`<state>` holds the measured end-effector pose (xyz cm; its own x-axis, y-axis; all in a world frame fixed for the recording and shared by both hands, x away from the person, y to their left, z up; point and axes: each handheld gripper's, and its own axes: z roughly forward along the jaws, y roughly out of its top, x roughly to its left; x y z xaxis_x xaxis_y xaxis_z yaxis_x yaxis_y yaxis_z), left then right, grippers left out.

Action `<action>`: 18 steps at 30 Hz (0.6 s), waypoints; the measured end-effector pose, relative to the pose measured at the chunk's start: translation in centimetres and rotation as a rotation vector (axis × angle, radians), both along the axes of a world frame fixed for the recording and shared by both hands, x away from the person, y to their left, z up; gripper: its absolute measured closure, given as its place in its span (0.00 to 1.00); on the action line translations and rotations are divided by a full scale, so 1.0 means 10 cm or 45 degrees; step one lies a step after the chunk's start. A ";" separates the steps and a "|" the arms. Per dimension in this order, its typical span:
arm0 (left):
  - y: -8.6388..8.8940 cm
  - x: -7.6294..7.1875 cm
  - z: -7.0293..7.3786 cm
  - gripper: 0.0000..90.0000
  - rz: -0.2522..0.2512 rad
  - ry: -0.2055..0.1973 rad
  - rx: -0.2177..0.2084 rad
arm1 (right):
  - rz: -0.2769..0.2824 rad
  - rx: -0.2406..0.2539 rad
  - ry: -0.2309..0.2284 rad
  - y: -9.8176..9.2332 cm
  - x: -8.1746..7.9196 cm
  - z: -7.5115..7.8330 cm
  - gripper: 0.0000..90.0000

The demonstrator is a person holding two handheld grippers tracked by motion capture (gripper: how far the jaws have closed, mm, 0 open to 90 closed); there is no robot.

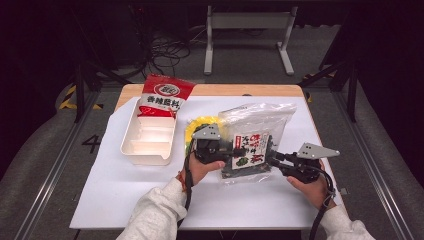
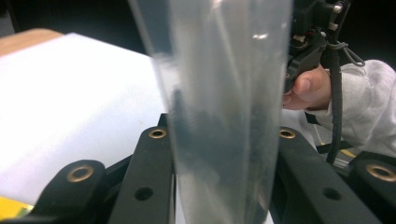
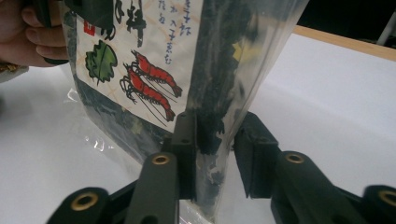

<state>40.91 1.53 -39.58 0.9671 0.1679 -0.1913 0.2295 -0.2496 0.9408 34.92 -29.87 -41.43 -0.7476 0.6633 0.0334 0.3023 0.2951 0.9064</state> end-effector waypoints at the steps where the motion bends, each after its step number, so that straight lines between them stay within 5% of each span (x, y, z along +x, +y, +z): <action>1: 0.00 0.00 0.00 0.81 0.000 0.000 0.000 | 0.000 0.000 0.000 0.00 0.00 0.00 0.74; 10: 0.11 -0.06 0.10 0.82 0.065 -0.086 0.013 | -0.018 -0.011 0.020 0.02 -0.04 0.04 0.48; 18: 0.39 -0.13 0.32 0.83 0.159 -0.170 -0.007 | -0.011 -0.008 0.029 -0.03 -0.10 0.04 0.44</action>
